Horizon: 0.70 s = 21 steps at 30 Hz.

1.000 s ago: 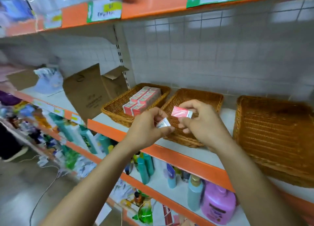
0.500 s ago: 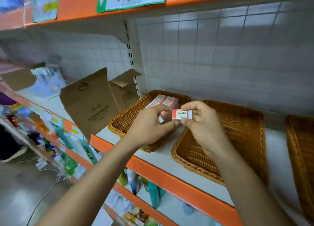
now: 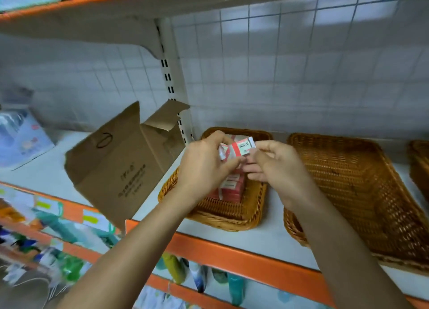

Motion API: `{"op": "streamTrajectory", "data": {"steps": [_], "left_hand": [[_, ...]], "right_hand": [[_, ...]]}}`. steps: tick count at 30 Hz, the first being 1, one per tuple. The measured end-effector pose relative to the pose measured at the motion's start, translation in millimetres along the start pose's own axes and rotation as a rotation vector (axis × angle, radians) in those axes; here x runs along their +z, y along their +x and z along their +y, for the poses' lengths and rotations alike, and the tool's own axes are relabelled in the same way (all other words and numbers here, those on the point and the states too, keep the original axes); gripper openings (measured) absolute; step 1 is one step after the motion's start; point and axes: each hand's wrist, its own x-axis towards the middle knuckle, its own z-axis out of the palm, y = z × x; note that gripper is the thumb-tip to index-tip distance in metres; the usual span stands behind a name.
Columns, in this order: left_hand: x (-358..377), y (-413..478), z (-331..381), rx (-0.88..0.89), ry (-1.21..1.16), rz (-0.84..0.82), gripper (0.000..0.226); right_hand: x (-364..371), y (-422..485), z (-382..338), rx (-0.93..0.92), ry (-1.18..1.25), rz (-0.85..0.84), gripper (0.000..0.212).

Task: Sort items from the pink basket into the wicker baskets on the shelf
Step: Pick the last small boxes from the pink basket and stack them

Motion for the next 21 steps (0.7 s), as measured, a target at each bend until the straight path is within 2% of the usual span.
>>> {"op": "streamTrajectory", "data": {"steps": [2,7,10,12,15,18,21], "left_hand": [[1.8,-1.2,-3.9,0.063,0.024,-0.02,0.038],[-1.9,4.2,-18.2,0.195,0.043,-0.163,0.036],[-3.4,7.6,-33.6,0.184,0.101,-0.236,0.033],[-1.8,10.1,-43.9,0.12,0.108,-0.317,0.035],[4.0,12.9,-56.5,0.04,-0.024,-0.438,0.032],[9.0,10.2,-65.1,0.014,-0.123,-0.461,0.029],[10.6,8.2,-71.8,-0.032,-0.208,-0.398,0.027]], "right_hand": [[11.3,0.5,-1.4,-0.006,-0.003,0.028,0.011],[28.7,7.5,2.5,-0.02,-0.018,0.144,0.015],[30.4,11.7,8.1,-0.088,-0.31,0.217,0.031],[32.7,12.1,8.9,-0.114,-0.591,0.251,0.031],[41.0,12.9,14.3,-0.137,-0.905,0.212,0.035],[50.5,13.3,20.2,-0.199,-1.042,0.177,0.041],[55.2,12.9,24.1,-0.208,-1.117,0.162,0.043]]}}
